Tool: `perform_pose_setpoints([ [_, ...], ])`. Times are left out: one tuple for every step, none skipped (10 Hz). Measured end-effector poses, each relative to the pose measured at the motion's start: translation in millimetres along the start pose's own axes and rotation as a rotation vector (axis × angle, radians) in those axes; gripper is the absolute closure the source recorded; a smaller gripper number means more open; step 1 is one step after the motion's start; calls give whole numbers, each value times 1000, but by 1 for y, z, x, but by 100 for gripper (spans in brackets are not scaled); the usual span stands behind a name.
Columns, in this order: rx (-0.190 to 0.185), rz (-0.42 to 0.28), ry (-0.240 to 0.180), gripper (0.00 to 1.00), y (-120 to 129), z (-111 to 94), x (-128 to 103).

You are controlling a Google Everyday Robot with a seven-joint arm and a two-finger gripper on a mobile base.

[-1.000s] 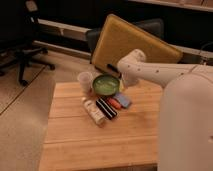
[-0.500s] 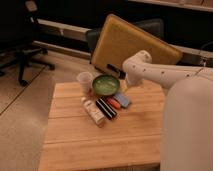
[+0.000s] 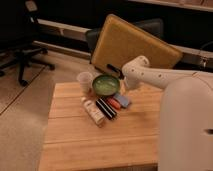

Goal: Wipe the white sponge on the table

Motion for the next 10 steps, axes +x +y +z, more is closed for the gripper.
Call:
perform_pose_setpoints([
  [-17, -16, 3, 35, 1, 12, -2],
  [-40, -17, 8, 35, 2, 20, -1],
  [-85, -17, 7, 35, 3, 32, -1],
  [-130, -11, 6, 35, 5, 41, -1],
  [-176, -6, 8, 35, 6, 49, -1],
  [-205, -4, 13, 35, 6, 56, 0],
  [-233, -5, 29, 35, 4, 64, 3],
  [-247, -6, 41, 35, 1, 70, 4],
  [-255, -6, 51, 35, 0, 73, 5],
  [-264, -4, 63, 35, -2, 78, 7],
])
